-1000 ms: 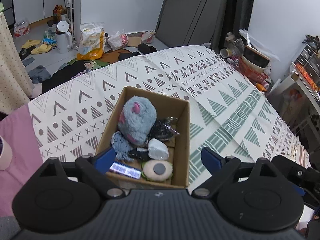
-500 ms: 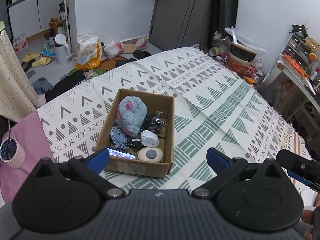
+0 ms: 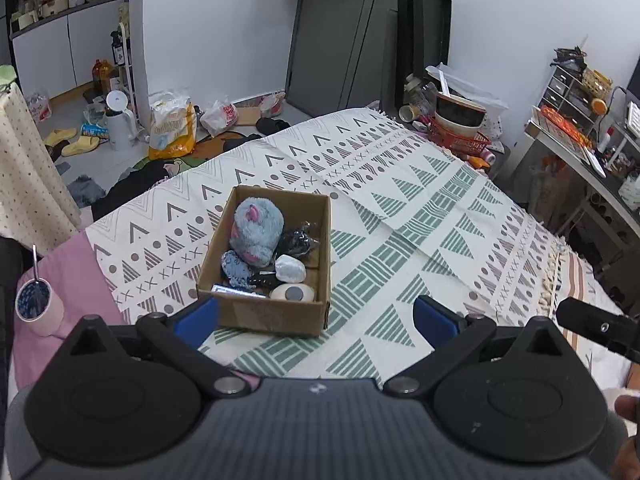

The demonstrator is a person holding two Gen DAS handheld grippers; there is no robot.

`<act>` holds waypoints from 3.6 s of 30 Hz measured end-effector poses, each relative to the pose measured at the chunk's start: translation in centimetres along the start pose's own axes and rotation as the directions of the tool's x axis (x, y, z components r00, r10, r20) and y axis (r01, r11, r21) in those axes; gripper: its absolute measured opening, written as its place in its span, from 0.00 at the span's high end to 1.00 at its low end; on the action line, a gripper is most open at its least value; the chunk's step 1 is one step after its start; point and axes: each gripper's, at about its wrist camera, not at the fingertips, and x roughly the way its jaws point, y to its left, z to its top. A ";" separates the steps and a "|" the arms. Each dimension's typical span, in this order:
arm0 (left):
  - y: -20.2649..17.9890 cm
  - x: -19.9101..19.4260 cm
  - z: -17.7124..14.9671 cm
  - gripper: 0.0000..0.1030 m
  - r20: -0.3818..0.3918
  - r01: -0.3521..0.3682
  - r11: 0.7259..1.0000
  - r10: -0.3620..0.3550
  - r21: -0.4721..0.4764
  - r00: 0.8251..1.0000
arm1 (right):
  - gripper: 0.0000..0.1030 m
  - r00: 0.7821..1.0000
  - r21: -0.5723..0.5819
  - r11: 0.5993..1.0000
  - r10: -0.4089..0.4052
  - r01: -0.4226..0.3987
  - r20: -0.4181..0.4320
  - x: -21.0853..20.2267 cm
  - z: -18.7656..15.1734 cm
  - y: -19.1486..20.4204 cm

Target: Organize soft objects

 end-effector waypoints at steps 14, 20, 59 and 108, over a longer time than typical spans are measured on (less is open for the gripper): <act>-0.5 -4.5 -2.2 0.01 0.043 -0.020 0.997 0.017 0.077 0.999 | 0.00 1.000 -0.040 0.999 -0.017 0.018 0.024 -4.3 -1.2 -0.2; -0.3 -5.9 -3.0 0.00 0.060 -0.039 0.995 0.034 0.093 0.998 | 0.00 1.000 -0.065 0.998 -0.011 0.013 0.025 -5.8 -1.9 0.2; -0.3 -9.4 -6.0 0.01 0.115 -0.047 0.989 0.031 0.141 0.993 | 0.00 0.993 -0.128 0.986 -0.097 0.105 0.063 -9.3 -5.2 1.3; -1.1 -10.0 -6.1 0.01 0.131 -0.026 0.988 0.005 0.154 0.991 | 0.00 0.988 -0.169 0.974 -0.137 0.148 0.076 -9.4 -5.7 1.5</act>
